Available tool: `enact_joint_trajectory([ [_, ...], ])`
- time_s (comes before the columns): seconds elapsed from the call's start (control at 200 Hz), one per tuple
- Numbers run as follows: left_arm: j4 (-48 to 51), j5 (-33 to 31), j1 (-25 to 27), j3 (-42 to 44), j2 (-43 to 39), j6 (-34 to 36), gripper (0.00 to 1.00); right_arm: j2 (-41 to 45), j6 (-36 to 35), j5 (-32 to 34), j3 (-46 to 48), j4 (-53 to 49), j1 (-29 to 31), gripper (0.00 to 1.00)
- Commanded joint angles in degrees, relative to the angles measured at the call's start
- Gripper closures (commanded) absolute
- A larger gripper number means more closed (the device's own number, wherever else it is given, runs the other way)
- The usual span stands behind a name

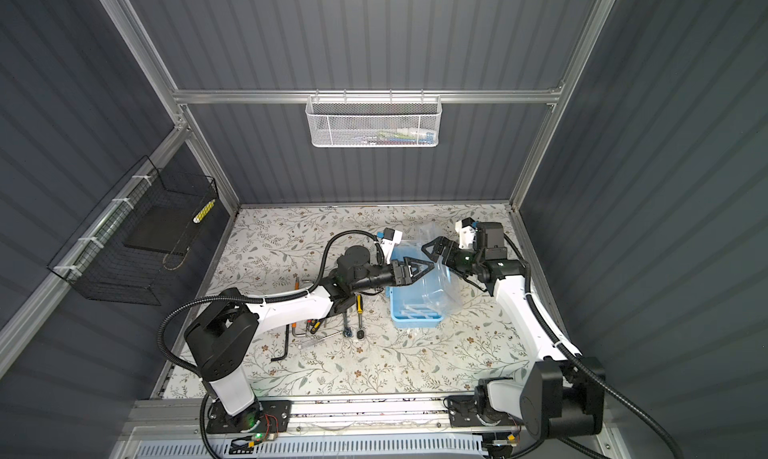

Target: Pack the tool kit

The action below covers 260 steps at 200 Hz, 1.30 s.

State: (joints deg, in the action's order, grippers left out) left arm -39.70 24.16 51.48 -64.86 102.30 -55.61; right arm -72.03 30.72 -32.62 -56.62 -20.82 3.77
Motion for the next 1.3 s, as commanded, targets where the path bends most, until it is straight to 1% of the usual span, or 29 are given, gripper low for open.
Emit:
enact_joint_trajectory([
  [0.0,0.54,1.40,0.61,-4.71,1.84,2.38,0.01,1.19,-1.94,2.39,1.65,-4.98,-1.58,0.01],
  [0.195,3.14,2.03,1.69,-9.81,4.41,3.55,0.01,2.89,-3.54,-0.27,1.83,-4.98,-3.06,0.01],
  [0.265,4.33,1.86,2.14,-11.38,5.46,4.17,0.01,3.45,-4.05,-0.09,1.35,-5.79,-3.31,0.01],
  [0.35,5.04,2.33,2.65,-13.34,6.91,4.24,0.01,3.83,-4.30,-1.12,1.57,-6.16,-4.74,0.01],
  [0.44,5.42,2.48,2.81,-14.13,7.31,4.53,0.01,3.71,-4.99,-2.48,2.10,-6.26,-5.61,0.01],
  [0.575,9.48,1.44,2.79,-15.18,6.43,7.15,0.00,2.35,-6.89,-1.17,2.54,-7.47,-6.11,0.01],
  [0.71,10.01,1.68,2.78,-15.65,7.20,7.43,0.00,2.55,-5.73,-3.43,4.64,-5.07,-7.61,0.01],
  [0.795,9.35,1.82,2.81,-15.65,7.60,6.97,0.00,3.07,-5.68,-4.18,4.55,-5.53,-7.64,0.01],
  [0.81,9.26,1.83,2.75,-17.32,7.64,6.89,0.00,3.24,-5.60,-4.27,4.51,-5.61,-7.59,0.01],
  [0.845,9.13,1.97,2.82,-17.74,7.80,6.81,0.00,3.63,-5.43,-4.46,4.44,-5.77,-7.64,0.01],
  [1.046,8.42,1.94,2.83,-17.41,8.00,6.84,0.00,5.11,-4.01,-6.31,4.50,-5.26,-7.64,0.01],
  [1.296,7.55,2.22,2.85,-16.97,8.56,6.34,0.00,4.03,-1.58,-9.72,5.94,-1.83,-7.64,0.02],
])
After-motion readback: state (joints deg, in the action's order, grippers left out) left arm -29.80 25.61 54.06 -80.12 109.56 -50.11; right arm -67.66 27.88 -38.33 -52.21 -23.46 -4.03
